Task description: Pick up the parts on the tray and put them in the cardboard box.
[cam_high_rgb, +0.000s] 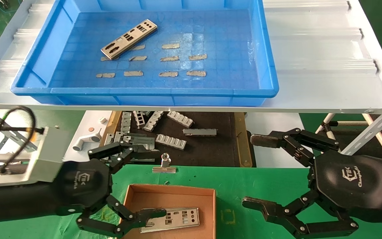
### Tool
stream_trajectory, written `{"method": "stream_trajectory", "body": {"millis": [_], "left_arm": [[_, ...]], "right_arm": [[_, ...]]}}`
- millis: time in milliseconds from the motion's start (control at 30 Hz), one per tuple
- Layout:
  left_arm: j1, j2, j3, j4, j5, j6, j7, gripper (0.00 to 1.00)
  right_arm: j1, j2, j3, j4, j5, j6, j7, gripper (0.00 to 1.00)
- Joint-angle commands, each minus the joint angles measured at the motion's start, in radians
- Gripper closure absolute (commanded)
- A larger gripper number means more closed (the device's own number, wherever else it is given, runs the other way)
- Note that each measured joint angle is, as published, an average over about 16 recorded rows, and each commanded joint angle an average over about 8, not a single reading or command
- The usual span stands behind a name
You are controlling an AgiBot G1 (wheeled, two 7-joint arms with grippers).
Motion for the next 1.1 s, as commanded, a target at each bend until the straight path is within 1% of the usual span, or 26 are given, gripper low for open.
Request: {"method": "stream_trajectory", "body": {"millis": [33,567,733,1100], "left_arm": [[0.003,-0.003,-0.018,-0.005,-0.009,0.013,-0.008,0.0],[0.024,-0.027,-0.151,-0.044,-0.075,0.107,-0.069,0.0],[0.026,-0.03,-0.163,-0.048,-0.082,0.116,-0.073,0.0],[0.025,-0.028,-0.154,-0.045,-0.077,0.109,-0.07,0.0]], "right_arm": [[0.0,0.0,0.0,0.0,0.0,0.0,0.0,0.0],[0.0,0.0,0.0,0.0,0.0,0.0,0.0,0.0],[0.0,0.0,0.0,0.0,0.0,0.0,0.0,0.0],[0.0,0.0,0.0,0.0,0.0,0.0,0.0,0.0]]}}
